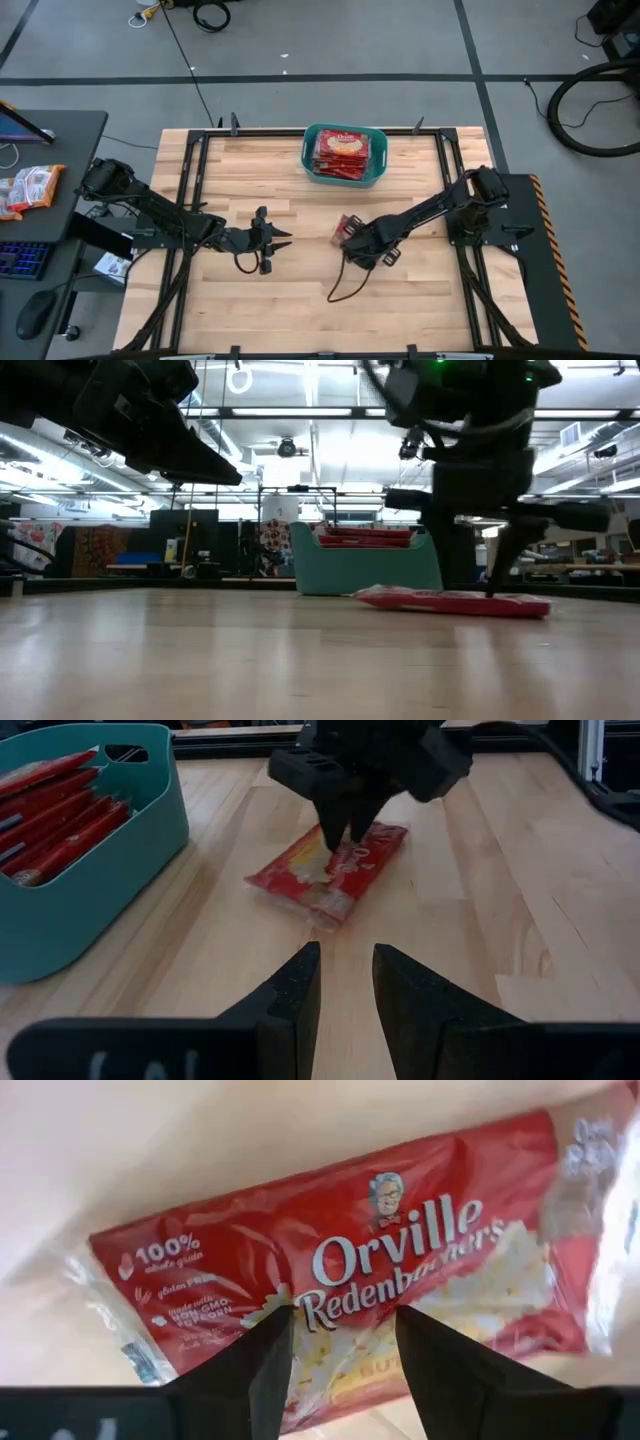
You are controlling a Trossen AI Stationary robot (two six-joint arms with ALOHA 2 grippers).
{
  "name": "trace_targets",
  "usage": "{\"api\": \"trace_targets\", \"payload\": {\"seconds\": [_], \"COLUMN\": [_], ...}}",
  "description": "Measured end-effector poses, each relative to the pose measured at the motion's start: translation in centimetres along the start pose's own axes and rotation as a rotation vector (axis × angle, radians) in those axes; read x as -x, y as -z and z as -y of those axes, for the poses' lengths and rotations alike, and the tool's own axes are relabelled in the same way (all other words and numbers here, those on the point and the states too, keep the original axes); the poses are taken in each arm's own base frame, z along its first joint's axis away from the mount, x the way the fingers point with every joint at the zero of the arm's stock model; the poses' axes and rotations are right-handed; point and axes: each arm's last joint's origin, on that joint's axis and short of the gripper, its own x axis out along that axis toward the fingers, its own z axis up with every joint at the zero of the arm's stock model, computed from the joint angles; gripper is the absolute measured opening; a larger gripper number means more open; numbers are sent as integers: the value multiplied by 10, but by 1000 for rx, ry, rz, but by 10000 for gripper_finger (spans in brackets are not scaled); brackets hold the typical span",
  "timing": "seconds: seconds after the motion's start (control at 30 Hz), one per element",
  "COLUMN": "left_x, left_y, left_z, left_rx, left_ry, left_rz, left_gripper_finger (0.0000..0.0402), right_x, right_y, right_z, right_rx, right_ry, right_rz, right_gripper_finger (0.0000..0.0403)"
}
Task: Sort popcorn bags into baskets
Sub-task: Put the red popcorn bag into the blue bin
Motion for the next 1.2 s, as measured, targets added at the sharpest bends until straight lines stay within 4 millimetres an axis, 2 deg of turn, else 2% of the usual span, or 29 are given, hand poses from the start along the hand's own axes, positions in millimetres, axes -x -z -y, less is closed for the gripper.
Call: {"api": "trace_targets", "payload": {"seconds": [0.07,0.2,0.27,0.37,0.5,0.77,1.0,1.2], "left_x": [0,0,0,0,0,0,0,0], "left_y": [0,0,0,0,0,0,0,0], "left_z": [0,0,0,0,0,0,0,0], "left_rx": [-1,-1,-1,0,0,0,2,2], "left_ry": [0,0,0,0,0,-1,-1,-1], "left_rz": [0,0,0,0,0,0,1,1], "left_gripper_finger": [101,101,101,101,101,101,101,101], "right_x": [8,38,48,57,56,49,34,20], "right_y": [-5,-16,-21,-33,-41,-46,-42,-38], "right_z": [3,9,13,20,21,5,-10,-17], "right_rx": [-8,-65,-173,-436,-749,-1017,-1032,-1000], "right_ry": [8,18,25,74,118,79,129,180], "right_rz": [-19,-11,16,128,226,243,207,208], "right_gripper_finger": [181,174,171,170,172,202,249,269]}}
